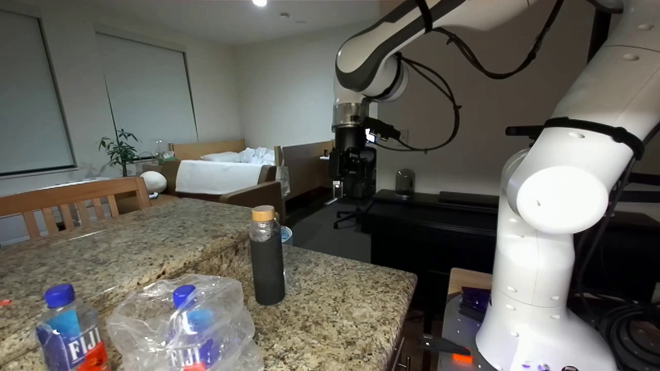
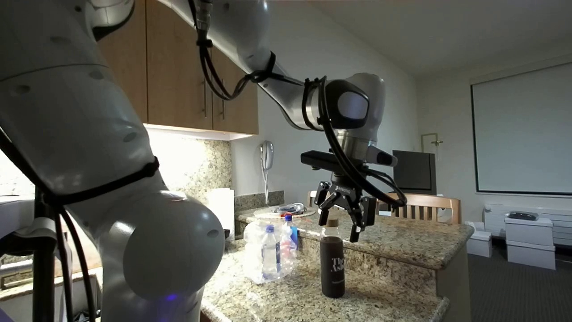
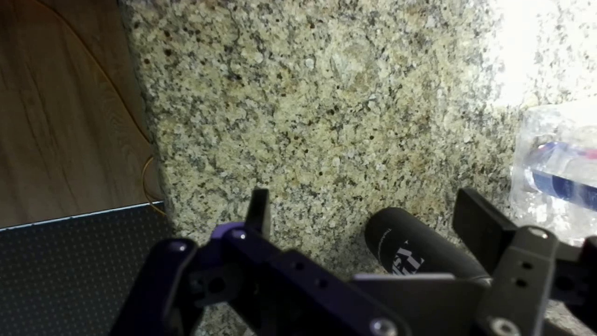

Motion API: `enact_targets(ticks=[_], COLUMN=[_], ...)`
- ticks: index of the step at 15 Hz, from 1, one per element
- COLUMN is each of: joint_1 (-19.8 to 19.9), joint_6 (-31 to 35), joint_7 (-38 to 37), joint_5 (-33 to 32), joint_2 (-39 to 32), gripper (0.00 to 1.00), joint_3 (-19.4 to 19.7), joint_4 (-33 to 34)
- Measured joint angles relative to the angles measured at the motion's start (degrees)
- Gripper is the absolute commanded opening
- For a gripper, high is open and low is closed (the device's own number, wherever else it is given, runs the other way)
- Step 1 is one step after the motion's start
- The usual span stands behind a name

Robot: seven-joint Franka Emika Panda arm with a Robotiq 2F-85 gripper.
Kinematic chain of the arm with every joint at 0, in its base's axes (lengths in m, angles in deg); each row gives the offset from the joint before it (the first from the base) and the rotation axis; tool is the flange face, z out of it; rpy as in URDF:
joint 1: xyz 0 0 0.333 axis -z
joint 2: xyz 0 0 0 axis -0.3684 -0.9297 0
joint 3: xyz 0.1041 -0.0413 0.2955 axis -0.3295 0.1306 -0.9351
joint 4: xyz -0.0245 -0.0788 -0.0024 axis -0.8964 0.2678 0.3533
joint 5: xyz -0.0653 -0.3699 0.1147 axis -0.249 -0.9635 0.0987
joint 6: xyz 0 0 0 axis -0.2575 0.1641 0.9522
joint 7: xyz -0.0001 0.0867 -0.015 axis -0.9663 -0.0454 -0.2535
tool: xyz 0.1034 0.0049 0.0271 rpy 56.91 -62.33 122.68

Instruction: Put the plastic over the brown bottle

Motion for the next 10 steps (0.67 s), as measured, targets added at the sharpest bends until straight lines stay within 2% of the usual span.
enact_targets(ticks=[6, 10], joint_1=[-5.79, -9.23], joint_6=[2.24, 2.33], joint_7=[-4.56, -9.64], joint_5=[4.41, 4.49], joint_2=[-4.34, -7.95], gripper=[1.00, 1.00], joint_3=[-10.32, -16.42], joint_4=[0.54, 4.18])
